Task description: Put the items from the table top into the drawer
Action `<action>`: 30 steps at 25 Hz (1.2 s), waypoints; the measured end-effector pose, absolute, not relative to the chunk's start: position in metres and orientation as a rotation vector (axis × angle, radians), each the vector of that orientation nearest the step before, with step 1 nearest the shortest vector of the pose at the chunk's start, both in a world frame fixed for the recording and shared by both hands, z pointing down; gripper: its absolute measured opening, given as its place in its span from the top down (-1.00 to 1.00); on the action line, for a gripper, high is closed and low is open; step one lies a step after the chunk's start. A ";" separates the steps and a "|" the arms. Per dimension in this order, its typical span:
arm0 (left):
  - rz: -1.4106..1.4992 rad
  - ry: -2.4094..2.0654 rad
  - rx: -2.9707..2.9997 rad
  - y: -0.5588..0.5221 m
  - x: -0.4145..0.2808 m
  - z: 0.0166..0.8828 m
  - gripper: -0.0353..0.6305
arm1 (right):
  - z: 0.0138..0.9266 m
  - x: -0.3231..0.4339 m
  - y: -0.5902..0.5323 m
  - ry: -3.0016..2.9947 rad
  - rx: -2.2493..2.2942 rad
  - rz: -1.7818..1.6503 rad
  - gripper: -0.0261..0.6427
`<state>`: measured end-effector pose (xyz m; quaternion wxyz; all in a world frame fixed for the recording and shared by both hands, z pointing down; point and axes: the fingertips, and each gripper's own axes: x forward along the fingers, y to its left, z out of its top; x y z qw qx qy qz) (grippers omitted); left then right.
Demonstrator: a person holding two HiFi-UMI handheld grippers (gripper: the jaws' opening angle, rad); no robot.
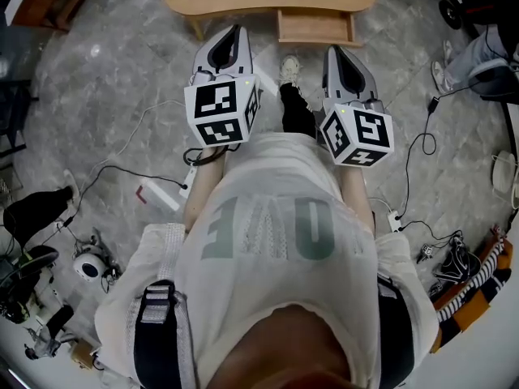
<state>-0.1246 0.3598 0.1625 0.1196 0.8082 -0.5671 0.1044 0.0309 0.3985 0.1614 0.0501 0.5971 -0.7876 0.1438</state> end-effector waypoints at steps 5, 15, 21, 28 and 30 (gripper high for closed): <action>0.357 -1.656 2.365 0.300 -0.109 0.163 0.88 | 0.162 0.036 0.322 -2.366 1.772 0.287 0.92; 0.352 -1.726 2.285 0.126 -0.096 0.155 0.88 | 0.159 0.044 0.135 -2.387 1.601 0.233 0.92; 0.383 -1.777 2.249 0.018 -0.087 0.150 0.88 | 0.167 0.053 0.027 -2.398 1.517 0.296 0.92; 0.417 -1.782 2.240 -0.041 -0.083 0.146 0.88 | 0.159 0.047 -0.034 -2.421 1.497 0.303 0.92; 0.416 -1.773 2.249 -0.050 -0.084 0.146 0.87 | 0.157 0.045 -0.041 -2.423 1.506 0.294 0.92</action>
